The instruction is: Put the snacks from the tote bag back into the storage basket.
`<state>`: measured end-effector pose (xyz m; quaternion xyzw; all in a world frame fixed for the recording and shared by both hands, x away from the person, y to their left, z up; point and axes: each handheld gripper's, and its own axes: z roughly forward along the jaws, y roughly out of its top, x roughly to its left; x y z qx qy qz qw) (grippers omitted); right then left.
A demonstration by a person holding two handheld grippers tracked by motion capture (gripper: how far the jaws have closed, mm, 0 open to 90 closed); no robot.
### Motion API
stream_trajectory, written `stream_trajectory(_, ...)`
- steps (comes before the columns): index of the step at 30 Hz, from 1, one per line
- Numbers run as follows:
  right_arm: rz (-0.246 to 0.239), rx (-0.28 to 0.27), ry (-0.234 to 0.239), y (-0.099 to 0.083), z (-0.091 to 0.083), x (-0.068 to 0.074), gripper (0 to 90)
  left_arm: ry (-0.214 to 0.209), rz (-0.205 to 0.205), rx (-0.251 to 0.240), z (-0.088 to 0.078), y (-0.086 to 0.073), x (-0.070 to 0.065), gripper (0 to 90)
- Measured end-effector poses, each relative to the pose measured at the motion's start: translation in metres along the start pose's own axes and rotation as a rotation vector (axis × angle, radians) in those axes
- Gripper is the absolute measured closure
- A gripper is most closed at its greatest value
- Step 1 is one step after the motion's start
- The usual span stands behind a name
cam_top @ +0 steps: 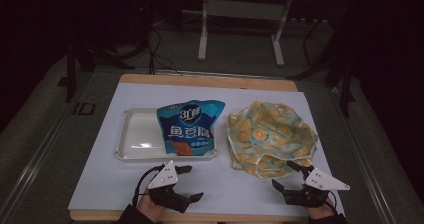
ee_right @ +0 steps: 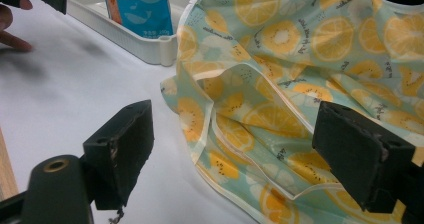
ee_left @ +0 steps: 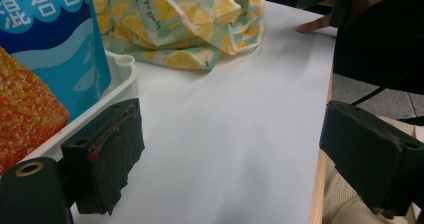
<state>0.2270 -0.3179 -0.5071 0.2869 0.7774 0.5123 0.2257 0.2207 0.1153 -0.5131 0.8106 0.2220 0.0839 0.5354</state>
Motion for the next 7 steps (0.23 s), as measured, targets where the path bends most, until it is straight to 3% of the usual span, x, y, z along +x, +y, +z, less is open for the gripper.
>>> stream_trajectory(7, 0.004, 0.0, -0.001, -0.0007, 0.0, -0.001, 16.5, -0.004, 0.004, -0.004, 0.0005, 0.0001, -0.0006, 11.1)
